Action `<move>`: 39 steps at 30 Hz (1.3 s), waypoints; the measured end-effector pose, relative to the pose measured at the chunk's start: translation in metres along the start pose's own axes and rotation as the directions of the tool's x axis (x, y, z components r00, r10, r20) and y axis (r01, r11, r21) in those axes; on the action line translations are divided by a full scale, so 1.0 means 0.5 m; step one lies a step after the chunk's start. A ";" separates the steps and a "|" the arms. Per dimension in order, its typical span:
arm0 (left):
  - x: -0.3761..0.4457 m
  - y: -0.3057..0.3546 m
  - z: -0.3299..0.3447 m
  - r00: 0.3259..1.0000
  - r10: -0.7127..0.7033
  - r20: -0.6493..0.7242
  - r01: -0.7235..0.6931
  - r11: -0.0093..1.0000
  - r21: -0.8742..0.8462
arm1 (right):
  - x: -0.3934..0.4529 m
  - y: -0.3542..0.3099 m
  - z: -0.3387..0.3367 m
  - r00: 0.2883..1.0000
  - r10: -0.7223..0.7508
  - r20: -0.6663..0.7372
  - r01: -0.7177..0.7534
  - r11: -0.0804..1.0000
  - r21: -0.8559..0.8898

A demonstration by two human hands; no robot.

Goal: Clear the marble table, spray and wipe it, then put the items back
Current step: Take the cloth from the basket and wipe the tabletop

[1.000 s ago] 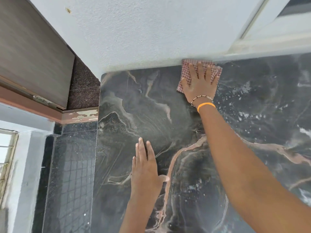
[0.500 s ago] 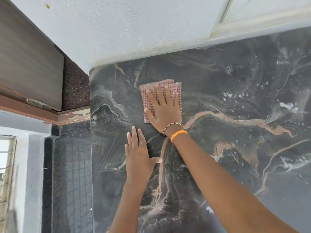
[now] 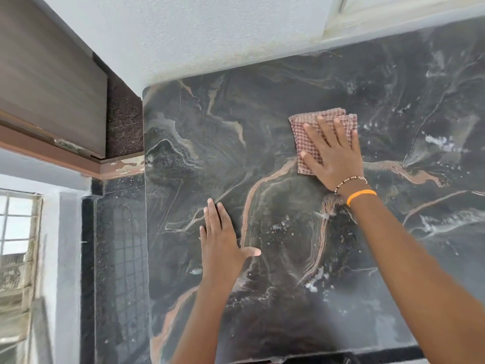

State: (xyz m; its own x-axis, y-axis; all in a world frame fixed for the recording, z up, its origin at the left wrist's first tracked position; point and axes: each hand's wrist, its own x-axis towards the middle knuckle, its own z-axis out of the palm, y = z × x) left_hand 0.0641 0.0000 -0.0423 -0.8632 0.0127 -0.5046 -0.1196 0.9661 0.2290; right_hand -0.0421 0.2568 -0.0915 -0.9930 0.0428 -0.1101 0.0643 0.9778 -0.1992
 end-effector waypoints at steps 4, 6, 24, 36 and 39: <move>0.002 -0.005 0.007 0.999 0.029 -0.040 -0.029 0.999 -0.014 | -0.089 -0.016 0.014 0.985 0.165 -0.041 -0.162 0.984 0.067; -0.004 -0.015 0.012 0.998 0.037 -0.057 -0.041 0.997 -0.069 | -0.129 -0.064 0.025 0.990 0.137 -0.031 -0.135 0.989 0.058; -0.123 -0.052 0.075 0.986 0.124 -0.114 -0.143 0.974 -0.174 | -0.226 -0.121 0.040 0.936 -0.325 0.135 0.332 0.942 -0.038; -0.119 -0.023 0.092 0.989 0.074 -0.125 -0.075 0.997 -0.004 | -0.389 -0.079 0.039 0.986 0.144 0.085 -0.152 0.984 0.095; -0.120 -0.026 0.094 0.989 0.077 -0.126 -0.080 0.997 -0.015 | -0.380 -0.166 0.060 0.988 -0.095 0.119 0.081 0.990 0.116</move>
State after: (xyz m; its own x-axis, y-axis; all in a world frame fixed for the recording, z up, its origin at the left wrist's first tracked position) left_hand 0.1406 -0.0010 -0.0539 -0.9246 0.0548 -0.3769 -0.0577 0.9580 0.2808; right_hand 0.1443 0.1612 -0.0831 -0.9757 -0.0747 -0.2060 -0.0050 0.9476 -0.3195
